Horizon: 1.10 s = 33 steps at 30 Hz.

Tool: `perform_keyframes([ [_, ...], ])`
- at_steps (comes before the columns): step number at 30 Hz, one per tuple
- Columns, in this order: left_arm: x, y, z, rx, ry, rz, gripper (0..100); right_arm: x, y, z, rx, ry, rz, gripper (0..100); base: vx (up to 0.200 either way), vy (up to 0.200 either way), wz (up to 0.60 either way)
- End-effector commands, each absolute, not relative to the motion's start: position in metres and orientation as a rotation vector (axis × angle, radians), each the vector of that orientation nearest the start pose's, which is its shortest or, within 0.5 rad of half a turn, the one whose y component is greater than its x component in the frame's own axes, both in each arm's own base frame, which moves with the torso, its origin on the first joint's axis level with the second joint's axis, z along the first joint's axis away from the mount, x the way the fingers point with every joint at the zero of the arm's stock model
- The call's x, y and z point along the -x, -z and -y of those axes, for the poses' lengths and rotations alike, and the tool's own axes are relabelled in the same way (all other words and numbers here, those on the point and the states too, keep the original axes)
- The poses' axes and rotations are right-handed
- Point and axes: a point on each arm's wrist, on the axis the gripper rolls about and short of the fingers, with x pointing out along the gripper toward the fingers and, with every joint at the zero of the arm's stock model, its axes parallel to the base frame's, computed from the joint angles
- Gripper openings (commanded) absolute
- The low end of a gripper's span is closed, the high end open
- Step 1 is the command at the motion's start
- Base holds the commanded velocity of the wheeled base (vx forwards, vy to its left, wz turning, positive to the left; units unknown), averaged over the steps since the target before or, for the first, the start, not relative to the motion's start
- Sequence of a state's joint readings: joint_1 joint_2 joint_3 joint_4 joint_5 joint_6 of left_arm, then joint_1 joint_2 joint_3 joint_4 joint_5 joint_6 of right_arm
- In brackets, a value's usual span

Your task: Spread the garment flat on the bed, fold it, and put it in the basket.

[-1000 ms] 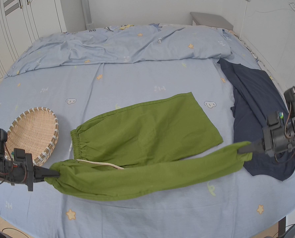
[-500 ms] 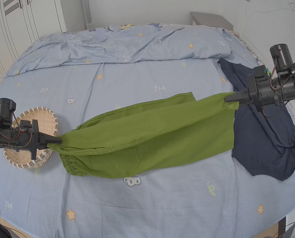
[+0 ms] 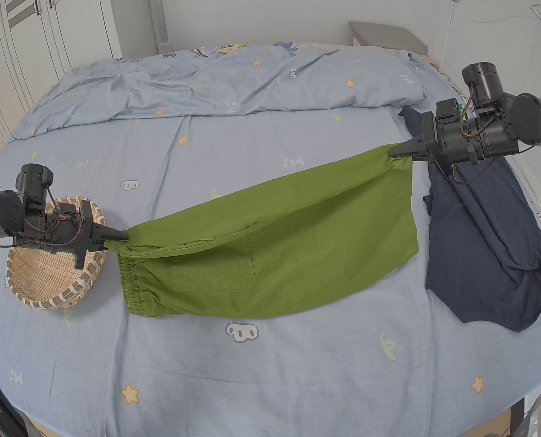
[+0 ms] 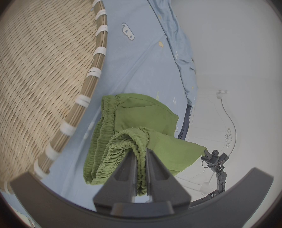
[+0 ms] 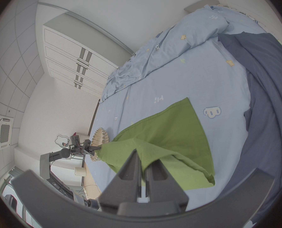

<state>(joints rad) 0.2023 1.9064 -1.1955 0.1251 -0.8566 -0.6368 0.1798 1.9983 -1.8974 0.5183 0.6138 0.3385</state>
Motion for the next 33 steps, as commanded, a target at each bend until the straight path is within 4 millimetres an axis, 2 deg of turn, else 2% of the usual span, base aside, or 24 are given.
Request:
perform_keyframes([
  [1,-0.357,-0.144,-0.054,1.023,0.362,-0.944,0,-0.397,-0.253,-0.083,-0.456,-0.639,-0.787,0,0.000,0.000,0.00],
  [16,-0.364,-0.150,-0.061,1.013,0.361,-0.910,0,-0.428,-0.233,-0.081,-0.453,-0.638,-0.743,0,0.000,0.000,0.00],
  [22,-0.365,-0.150,-0.061,1.011,0.363,-0.906,0,-0.434,-0.232,-0.084,-0.450,-0.652,-0.704,0,0.000,0.000,0.00],
  [33,-0.371,-0.144,-0.063,1.008,0.343,-0.911,0,-0.447,-0.211,-0.088,-0.446,-0.652,-0.721,0,0.000,0.000,0.00],
])
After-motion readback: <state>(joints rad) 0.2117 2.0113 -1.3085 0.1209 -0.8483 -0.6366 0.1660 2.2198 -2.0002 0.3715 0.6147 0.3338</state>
